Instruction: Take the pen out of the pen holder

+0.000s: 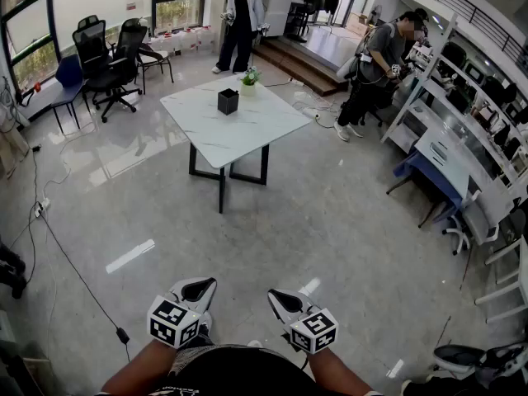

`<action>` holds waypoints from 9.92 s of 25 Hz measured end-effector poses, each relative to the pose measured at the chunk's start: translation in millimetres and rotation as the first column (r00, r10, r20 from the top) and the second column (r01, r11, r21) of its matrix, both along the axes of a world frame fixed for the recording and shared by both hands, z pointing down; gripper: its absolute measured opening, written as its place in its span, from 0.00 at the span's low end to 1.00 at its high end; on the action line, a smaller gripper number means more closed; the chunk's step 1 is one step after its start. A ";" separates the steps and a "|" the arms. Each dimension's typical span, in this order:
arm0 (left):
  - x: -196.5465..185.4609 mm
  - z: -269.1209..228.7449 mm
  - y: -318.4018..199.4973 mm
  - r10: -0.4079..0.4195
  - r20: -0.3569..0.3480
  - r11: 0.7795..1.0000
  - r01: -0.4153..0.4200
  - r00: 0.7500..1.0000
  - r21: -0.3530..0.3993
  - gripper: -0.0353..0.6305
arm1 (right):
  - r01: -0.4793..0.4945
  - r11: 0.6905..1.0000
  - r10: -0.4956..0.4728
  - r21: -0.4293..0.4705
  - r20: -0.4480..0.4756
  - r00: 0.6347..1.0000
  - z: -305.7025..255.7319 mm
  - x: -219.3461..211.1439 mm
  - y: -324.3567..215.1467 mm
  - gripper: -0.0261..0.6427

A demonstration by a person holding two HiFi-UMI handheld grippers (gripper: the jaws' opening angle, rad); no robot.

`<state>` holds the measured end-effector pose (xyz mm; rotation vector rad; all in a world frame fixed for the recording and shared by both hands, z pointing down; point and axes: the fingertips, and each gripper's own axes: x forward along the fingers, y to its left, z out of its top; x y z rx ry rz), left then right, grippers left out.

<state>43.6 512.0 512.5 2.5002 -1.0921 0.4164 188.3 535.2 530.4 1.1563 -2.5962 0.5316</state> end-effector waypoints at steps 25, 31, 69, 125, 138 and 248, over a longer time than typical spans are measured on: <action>-53.0 6.1 -100.4 0.052 -0.031 0.999 -0.052 0.998 -0.004 0.14 | -0.043 0.998 0.043 0.039 -0.012 0.999 -6.5 -67.9 -98.7 0.04; -65.0 0.1 -115.2 0.093 -0.037 0.996 -0.093 0.995 0.013 0.14 | -0.067 0.997 0.067 0.040 -0.017 0.998 -11.2 -85.5 -109.2 0.04; -135.8 19.0 -189.1 0.101 -0.019 0.994 -0.101 0.995 -0.027 0.14 | -0.086 0.996 0.085 0.015 0.054 0.995 -4.0 -163.6 -199.7 0.04; -43.3 4.1 -467.3 -0.067 0.018 0.998 0.067 0.998 -0.013 0.14 | 0.074 0.997 -0.075 0.017 0.102 0.992 -4.8 -72.5 -492.1 0.04; -58.5 6.0 -518.2 -0.041 0.019 0.999 0.042 0.999 -0.003 0.14 | 0.064 0.998 -0.064 0.001 0.059 0.996 -3.4 -84.7 -536.3 0.04; -106.6 -0.7 -743.1 -0.033 0.025 0.999 0.032 0.999 0.015 0.14 | 0.116 0.991 -0.114 0.062 -0.028 0.993 -22.3 -139.5 -784.2 0.12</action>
